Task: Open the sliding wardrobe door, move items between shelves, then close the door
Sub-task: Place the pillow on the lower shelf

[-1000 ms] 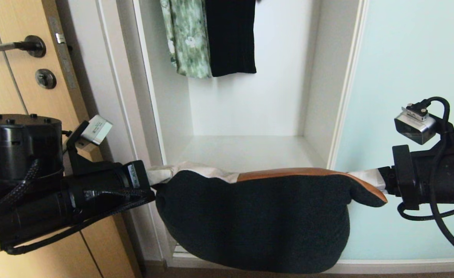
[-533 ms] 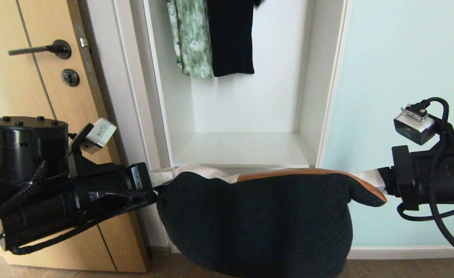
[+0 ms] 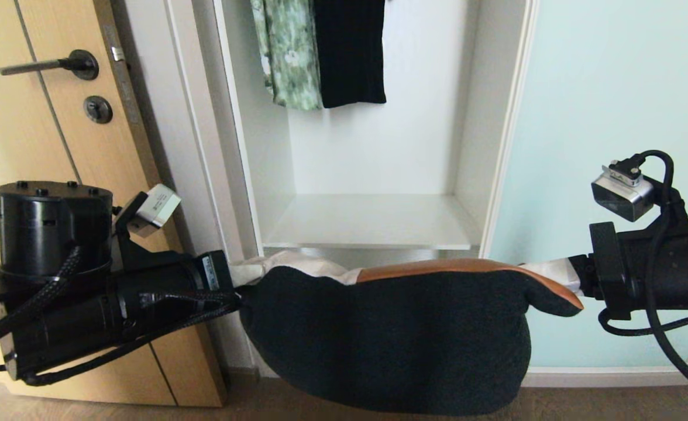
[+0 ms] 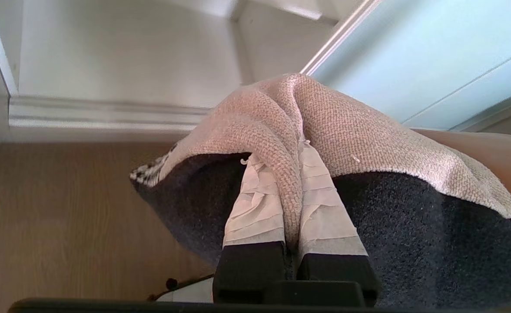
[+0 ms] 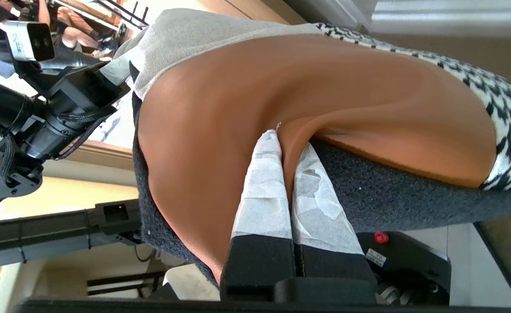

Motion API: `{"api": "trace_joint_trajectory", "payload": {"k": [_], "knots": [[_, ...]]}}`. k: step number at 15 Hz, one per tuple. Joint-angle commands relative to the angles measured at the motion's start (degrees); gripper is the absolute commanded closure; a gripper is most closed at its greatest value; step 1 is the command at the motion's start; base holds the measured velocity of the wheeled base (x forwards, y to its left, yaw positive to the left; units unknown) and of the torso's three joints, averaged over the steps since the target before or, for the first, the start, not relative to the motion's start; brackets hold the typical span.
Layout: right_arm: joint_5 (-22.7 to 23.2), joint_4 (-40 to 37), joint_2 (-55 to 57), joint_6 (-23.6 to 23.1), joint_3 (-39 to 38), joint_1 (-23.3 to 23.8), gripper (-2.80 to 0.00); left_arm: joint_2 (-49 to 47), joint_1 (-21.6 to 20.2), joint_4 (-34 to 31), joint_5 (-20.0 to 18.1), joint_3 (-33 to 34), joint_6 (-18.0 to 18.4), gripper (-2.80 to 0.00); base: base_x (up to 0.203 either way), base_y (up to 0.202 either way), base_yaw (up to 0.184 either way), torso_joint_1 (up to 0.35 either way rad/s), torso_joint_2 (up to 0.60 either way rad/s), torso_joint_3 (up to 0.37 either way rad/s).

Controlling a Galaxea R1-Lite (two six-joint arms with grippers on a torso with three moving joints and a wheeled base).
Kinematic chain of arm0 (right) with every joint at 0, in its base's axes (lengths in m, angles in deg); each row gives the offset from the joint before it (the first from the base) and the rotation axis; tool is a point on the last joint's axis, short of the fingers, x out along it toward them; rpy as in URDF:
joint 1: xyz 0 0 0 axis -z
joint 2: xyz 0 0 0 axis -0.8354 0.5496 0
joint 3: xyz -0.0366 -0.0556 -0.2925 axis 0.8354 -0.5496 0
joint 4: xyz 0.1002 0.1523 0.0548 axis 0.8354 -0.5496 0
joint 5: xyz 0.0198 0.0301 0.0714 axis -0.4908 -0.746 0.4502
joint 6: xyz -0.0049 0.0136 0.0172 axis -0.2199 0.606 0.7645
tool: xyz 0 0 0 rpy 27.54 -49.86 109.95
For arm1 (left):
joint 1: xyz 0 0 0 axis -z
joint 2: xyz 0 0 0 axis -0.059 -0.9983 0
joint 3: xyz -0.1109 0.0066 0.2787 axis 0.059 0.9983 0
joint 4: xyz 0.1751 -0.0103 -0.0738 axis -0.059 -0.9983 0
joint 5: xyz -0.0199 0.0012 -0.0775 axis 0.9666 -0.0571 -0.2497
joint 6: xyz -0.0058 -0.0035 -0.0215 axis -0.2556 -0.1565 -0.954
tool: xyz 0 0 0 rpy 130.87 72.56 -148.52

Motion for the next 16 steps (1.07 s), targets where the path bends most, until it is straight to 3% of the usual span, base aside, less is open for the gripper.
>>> {"api": "trace_joint_trajectory", "payload": {"k": [1,16], "knots": [[0.3,-0.1,0.6,0.2,-0.1,0.0,0.00,-0.3,0.0,0.2,-0.2,-0.1,-0.3,0.00,0.000,0.000,0.000,0.005,-0.01,-0.187],[0.3,5.3,4.0,0.3,-3.0,-0.1,0.00,-3.6,-0.1,0.3,0.2,-0.7,-0.1,0.00,0.000,0.000,0.000,0.004,0.00,-0.197]]}}
